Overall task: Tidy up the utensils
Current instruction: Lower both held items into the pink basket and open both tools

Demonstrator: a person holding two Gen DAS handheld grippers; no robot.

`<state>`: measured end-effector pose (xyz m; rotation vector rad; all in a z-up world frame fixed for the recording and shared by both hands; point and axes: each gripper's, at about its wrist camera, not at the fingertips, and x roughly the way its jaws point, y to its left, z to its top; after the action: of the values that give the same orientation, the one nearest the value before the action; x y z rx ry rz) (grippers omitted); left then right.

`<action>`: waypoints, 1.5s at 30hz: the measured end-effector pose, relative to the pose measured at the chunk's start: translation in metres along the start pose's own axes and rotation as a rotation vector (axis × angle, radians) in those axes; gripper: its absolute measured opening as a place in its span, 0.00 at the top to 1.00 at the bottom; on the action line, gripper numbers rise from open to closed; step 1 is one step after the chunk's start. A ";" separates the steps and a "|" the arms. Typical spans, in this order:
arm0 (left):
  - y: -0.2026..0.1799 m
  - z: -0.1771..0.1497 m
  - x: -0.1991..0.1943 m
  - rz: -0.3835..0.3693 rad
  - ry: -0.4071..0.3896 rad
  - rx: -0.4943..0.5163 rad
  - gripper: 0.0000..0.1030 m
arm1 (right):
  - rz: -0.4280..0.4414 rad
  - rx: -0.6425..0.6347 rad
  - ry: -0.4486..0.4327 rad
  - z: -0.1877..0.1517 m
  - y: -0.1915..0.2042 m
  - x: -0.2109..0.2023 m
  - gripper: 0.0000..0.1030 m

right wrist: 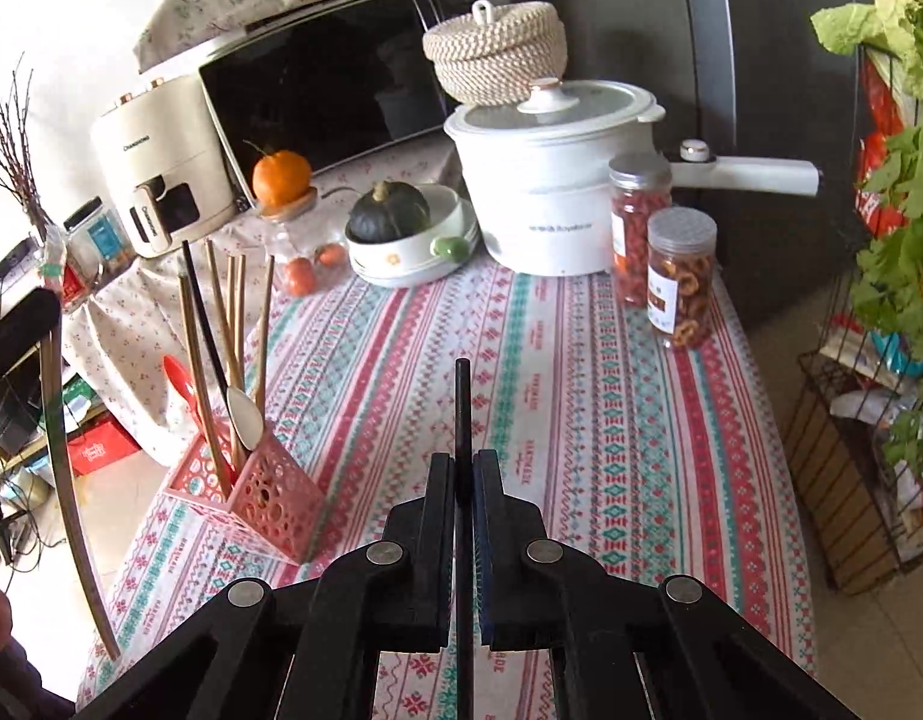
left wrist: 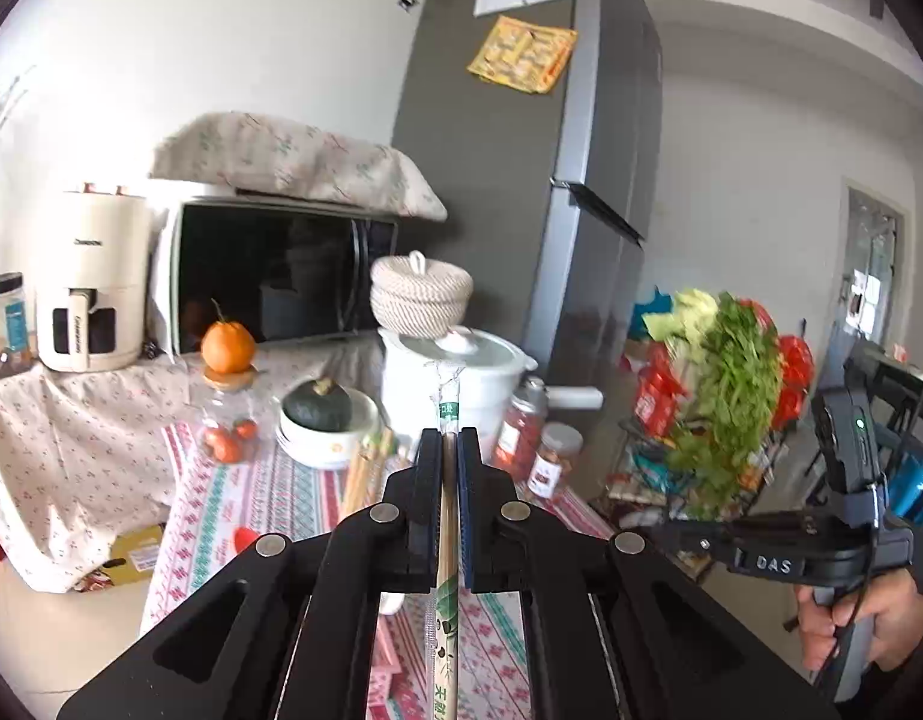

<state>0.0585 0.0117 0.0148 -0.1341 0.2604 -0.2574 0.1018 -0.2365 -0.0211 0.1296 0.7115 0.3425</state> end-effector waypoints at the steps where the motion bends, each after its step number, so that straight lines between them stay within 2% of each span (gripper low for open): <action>1: 0.007 0.003 0.000 0.026 -0.028 -0.013 0.96 | 0.000 0.000 -0.005 0.001 0.001 0.000 0.96; 7: 0.038 0.006 0.022 0.184 -0.113 -0.072 0.96 | -0.004 0.007 -0.029 0.009 0.006 0.003 0.96; 12: 0.063 0.003 0.040 0.266 -0.171 -0.131 0.96 | 0.006 0.006 -0.042 0.015 0.010 0.003 0.96; 18: 0.072 -0.013 0.060 0.359 -0.213 -0.092 0.96 | 0.016 0.013 -0.050 0.017 0.014 0.006 0.96; 27: 0.059 -0.028 0.075 0.382 -0.244 -0.031 0.96 | 0.022 0.006 -0.065 0.018 0.022 0.005 0.96; 32: 0.057 -0.042 0.081 0.374 -0.190 -0.008 0.96 | 0.031 0.005 -0.086 0.019 0.026 0.000 0.96; 37: 0.060 -0.050 0.081 0.346 -0.075 -0.032 0.94 | 0.068 0.007 -0.117 0.026 0.036 -0.010 0.96; 40: 0.059 -0.049 0.076 0.331 -0.007 -0.023 0.84 | 0.098 -0.005 -0.143 0.031 0.046 -0.020 0.96; 42: 0.059 -0.045 0.070 0.322 0.035 -0.020 0.60 | 0.121 -0.012 -0.164 0.034 0.055 -0.027 0.96; 44: 0.058 -0.040 0.062 0.319 0.067 -0.025 0.49 | 0.143 -0.020 -0.182 0.038 0.063 -0.032 0.96; 45: 0.058 -0.038 0.057 0.311 0.086 -0.028 0.47 | 0.153 -0.023 -0.192 0.039 0.066 -0.035 0.96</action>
<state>0.1153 0.0482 -0.0451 -0.1087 0.3656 0.0499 0.0858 -0.1865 0.0455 0.1929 0.5090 0.4775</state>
